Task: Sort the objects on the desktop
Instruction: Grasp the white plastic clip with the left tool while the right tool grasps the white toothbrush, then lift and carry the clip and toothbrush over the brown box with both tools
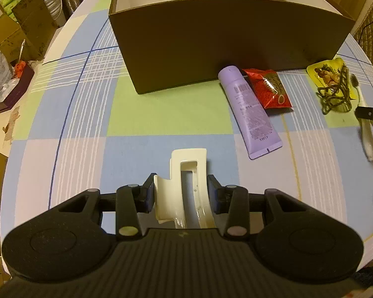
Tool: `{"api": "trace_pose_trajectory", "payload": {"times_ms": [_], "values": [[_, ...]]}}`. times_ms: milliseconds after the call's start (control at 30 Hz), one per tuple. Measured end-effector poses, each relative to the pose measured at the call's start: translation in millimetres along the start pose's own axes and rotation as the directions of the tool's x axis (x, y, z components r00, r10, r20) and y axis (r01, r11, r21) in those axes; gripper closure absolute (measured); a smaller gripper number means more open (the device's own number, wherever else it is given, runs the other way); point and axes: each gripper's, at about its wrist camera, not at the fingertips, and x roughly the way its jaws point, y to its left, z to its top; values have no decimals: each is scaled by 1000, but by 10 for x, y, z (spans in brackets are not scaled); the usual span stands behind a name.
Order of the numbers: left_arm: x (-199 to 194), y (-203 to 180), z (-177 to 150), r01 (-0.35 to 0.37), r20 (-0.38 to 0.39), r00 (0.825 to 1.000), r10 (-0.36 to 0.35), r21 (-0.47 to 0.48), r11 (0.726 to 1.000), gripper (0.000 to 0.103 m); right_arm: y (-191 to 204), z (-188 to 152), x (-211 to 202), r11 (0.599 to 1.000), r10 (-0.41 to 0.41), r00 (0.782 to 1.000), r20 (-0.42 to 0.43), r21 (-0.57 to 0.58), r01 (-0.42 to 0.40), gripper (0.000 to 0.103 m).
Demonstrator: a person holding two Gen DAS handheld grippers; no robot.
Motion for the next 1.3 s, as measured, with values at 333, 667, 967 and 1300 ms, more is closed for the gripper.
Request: {"api": "trace_pose_trajectory", "payload": {"times_ms": [333, 667, 967, 1300], "values": [[101, 31, 64, 33, -8, 999, -33, 30, 999, 67, -123, -102, -123, 999, -20, 999, -32, -50, 18, 86], [-45, 75, 116, 65, 25, 998, -66, 43, 997, 67, -269, -168, -556, 1000, 23, 1000, 4, 20, -23, 86], [-364, 111, 275, 90, 105, 990, -96, 61, 994, 67, -327, -110, -979, 998, 39, 997, 68, 37, -42, 86], [-655, 108, 413, 134, 169, 975, -144, 73, 988, 67, -303, 6, -1363, 991, 108, 983, 147, 63, -118, 86]]}}
